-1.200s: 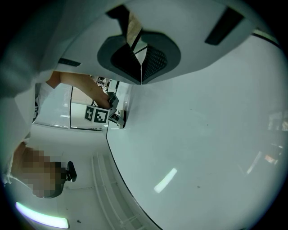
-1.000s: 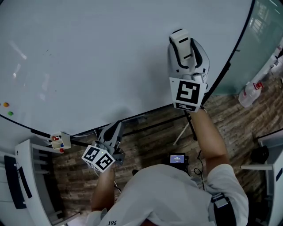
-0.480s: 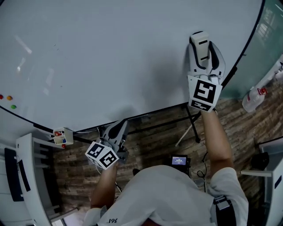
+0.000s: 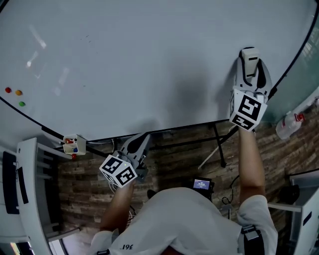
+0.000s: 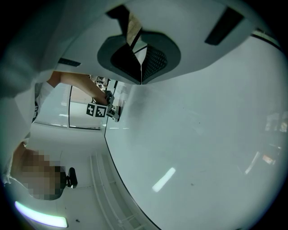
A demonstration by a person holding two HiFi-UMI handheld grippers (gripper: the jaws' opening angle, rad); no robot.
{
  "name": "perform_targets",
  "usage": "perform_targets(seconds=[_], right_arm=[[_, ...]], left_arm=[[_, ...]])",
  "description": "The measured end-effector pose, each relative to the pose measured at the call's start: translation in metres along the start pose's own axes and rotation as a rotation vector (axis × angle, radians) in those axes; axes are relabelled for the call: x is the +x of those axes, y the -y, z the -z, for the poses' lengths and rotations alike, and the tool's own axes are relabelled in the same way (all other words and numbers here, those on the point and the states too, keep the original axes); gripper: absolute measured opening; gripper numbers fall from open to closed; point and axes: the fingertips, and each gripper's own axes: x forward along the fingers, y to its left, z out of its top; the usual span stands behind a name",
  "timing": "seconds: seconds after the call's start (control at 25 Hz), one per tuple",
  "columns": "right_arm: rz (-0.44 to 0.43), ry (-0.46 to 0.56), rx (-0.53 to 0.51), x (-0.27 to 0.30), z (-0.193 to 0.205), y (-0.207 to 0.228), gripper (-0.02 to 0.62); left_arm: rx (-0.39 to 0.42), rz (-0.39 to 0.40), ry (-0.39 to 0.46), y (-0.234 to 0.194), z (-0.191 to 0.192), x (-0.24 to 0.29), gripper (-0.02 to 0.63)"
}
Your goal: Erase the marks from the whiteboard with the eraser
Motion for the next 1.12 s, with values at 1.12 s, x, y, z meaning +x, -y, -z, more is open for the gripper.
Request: perform_targets(seconds=[1.12], right_arm=[[0.061, -0.100, 0.053, -0.014, 0.006, 0.042, 0.253]], left_arm=[[-0.025, 0.003, 0.009, 0.001, 0.001, -0.011, 0.006]])
